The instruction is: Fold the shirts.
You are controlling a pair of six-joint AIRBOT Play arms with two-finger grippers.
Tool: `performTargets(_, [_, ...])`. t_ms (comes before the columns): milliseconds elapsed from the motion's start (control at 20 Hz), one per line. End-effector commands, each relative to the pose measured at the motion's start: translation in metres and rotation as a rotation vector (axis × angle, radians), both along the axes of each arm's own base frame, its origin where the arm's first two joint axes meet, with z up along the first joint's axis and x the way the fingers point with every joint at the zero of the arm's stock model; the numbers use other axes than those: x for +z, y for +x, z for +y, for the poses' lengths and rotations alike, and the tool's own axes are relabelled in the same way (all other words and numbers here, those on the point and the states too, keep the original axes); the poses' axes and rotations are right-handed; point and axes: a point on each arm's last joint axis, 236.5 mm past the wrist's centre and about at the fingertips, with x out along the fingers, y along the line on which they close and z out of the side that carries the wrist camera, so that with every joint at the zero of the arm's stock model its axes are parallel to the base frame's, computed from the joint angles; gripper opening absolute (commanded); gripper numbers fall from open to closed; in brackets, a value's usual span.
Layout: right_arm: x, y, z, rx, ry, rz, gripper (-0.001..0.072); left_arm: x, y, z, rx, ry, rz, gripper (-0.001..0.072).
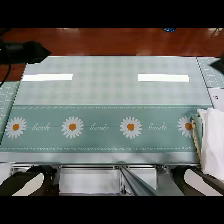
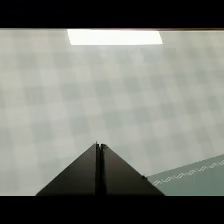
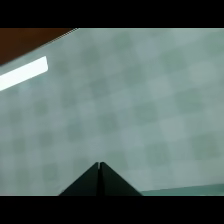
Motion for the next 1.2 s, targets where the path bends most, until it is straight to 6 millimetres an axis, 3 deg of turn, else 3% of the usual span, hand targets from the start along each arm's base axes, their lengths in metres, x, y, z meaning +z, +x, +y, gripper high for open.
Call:
performTargets(0, [-0.077, 0.003, 0.097, 0.314, -0.224, 0.183, 0.0027, -0.054, -0.004, 0.003, 0.031, 0.163, 0.129, 0.0023])
performTargets(100, [-0.122, -0.011, 0.098, 0.286, -0.306, 0.332, 0.0027, -0.102, -0.017, 0.004, 0.038, 0.162, 0.231, 0.0023])
performTargets(150, [-0.131, -0.013, 0.100, 0.281, -0.320, 0.359, 0.0027, -0.112, -0.021, 0.004, 0.049, 0.155, 0.267, 0.0023])
performTargets(400, [-0.120, 0.000, 0.105, 0.273, -0.323, 0.282, 0.0027, -0.114, -0.022, 0.006, 0.054, 0.153, 0.275, 0.0023])
performTargets(1150, [-0.120, 0.001, 0.106, 0.274, -0.322, 0.278, 0.0027, -0.115, -0.022, 0.006, 0.054, 0.153, 0.276, 0.0023])
